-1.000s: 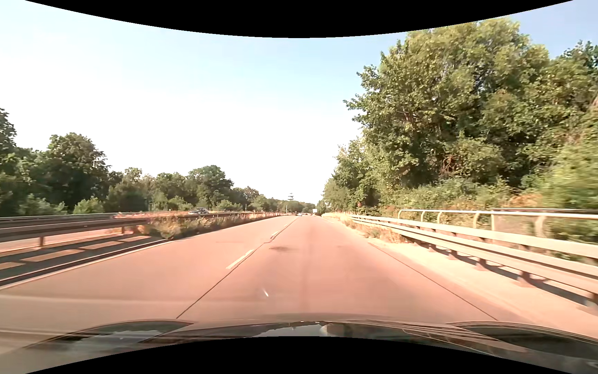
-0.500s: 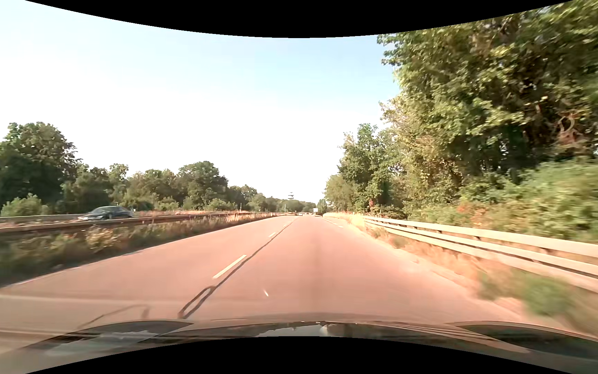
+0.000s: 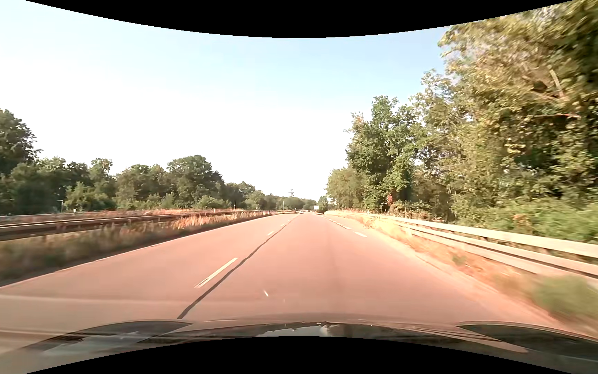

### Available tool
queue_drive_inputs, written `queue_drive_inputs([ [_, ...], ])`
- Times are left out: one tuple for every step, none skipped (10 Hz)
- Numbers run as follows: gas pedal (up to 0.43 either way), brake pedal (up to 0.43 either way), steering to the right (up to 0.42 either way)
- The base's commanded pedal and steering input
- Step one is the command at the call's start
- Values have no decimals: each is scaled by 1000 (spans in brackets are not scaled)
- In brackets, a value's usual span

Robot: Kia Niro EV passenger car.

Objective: Follow the waypoints while adhering to traffic rules and regulations

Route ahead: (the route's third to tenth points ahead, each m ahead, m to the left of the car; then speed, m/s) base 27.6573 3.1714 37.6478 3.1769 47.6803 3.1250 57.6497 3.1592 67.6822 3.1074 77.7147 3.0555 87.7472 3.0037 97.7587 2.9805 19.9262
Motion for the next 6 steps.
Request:
queue_drive_inputs([
  [177,0,0],
  [177,0,0],
  [177,0,0],
  [177,0,0],
  [177,0,0],
  [177,0,0],
])
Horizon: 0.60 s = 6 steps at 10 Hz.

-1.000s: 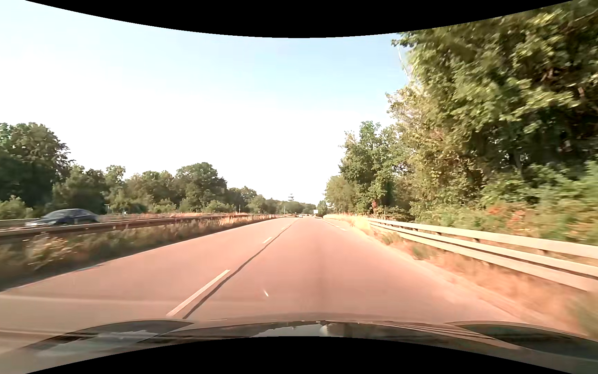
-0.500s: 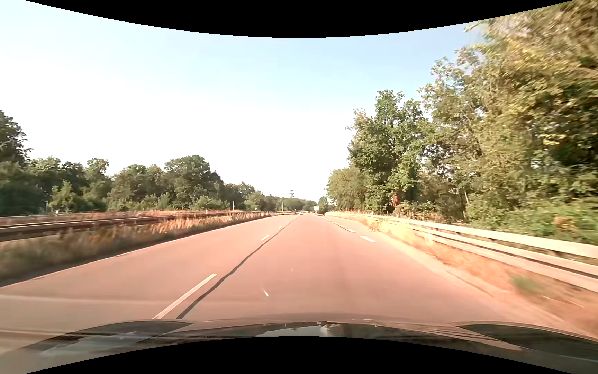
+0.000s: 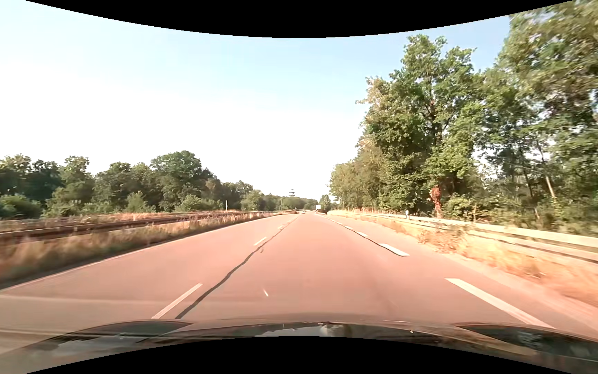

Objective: Follow the waypoints while adhering to traffic rules and regulations

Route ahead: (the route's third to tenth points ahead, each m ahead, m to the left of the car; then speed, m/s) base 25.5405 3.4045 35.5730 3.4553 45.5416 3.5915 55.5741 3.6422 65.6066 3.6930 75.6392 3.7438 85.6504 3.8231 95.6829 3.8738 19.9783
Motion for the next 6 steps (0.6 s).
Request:
queue_drive_inputs([
  [177,0,0],
  [177,0,0],
  [177,0,0],
  [177,0,-1],
  [177,0,-1],
  [177,0,-1],
])
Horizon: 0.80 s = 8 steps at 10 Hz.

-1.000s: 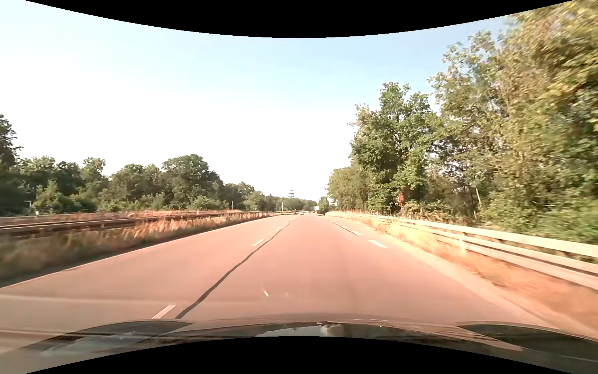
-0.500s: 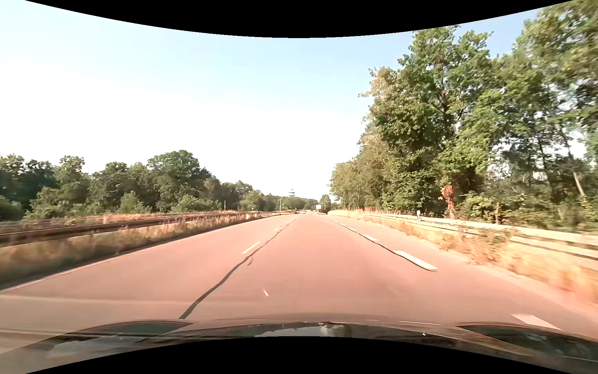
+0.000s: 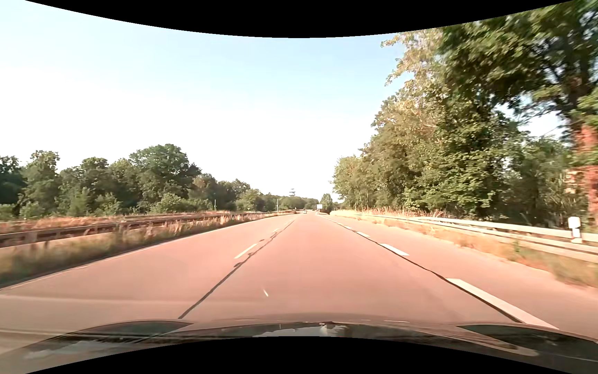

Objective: Follow the waypoints while adhering to traffic rules and regulations

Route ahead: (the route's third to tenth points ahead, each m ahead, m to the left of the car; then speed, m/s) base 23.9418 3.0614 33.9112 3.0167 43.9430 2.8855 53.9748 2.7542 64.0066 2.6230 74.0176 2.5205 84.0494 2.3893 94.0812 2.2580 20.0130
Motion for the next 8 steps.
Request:
queue_drive_inputs([
  [177,0,-1],
  [177,0,-1],
  [177,0,-2],
  [177,0,-2],
  [177,0,-2],
  [177,0,-2],
  [177,0,-2],
  [169,0,-2],
])
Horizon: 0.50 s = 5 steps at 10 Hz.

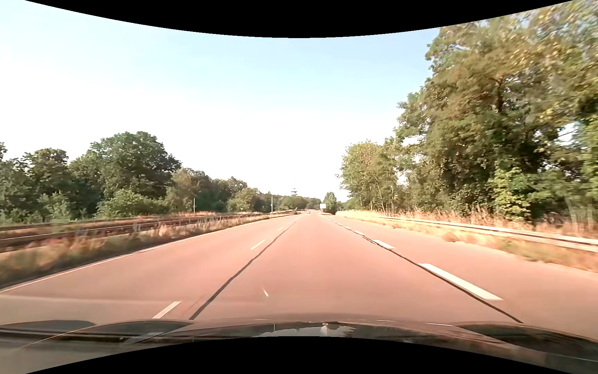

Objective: Follow the waypoints while adhering to traffic rules and regulations

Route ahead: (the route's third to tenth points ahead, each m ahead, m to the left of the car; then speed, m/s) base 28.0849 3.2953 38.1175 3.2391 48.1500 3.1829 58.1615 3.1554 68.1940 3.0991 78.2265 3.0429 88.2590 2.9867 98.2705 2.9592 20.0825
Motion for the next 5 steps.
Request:
queue_drive_inputs([
  [169,0,-2],
  [169,0,-3],
  [169,0,-2],
  [169,0,-3],
  [169,0,-3],
])
